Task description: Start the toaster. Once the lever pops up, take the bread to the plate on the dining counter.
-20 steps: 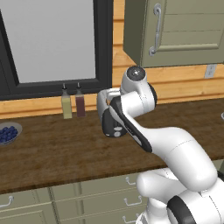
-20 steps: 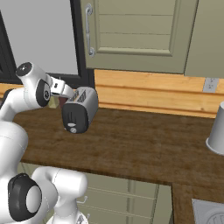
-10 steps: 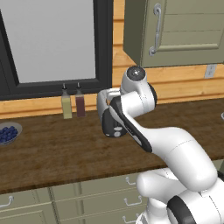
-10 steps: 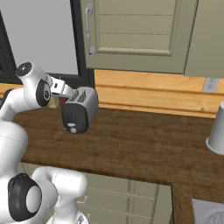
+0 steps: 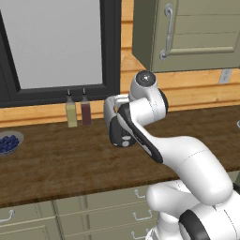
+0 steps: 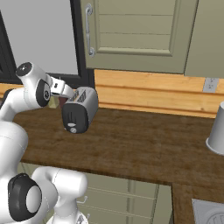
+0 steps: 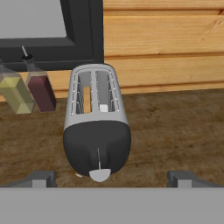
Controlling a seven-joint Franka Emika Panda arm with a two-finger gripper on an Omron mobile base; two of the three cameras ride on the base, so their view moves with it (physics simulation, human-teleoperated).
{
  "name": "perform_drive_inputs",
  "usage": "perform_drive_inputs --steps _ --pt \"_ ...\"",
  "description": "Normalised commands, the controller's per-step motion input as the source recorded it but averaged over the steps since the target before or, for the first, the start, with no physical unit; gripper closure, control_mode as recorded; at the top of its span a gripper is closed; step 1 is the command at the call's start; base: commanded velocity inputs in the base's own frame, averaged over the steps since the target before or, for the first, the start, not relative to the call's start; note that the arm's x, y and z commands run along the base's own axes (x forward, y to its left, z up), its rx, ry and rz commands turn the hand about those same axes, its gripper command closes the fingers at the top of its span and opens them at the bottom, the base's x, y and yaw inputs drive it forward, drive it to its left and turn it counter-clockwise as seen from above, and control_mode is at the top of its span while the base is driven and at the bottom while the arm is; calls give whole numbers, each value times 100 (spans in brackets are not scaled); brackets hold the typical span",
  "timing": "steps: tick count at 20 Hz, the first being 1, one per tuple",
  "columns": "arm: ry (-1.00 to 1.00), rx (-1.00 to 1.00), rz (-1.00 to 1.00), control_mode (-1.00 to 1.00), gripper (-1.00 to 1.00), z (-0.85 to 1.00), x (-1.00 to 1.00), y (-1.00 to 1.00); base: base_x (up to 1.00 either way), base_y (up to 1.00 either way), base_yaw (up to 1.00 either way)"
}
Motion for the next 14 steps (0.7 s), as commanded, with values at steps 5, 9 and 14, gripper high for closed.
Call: perform_drive_inputs --steps 5,9,14 --pt "0 0 0 -100 -100 0 0 0 0 0 0" --pt "0 0 0 -100 -100 0 0 0 0 0 0" --pt "0 0 0 -100 -100 0 0 0 0 0 0"
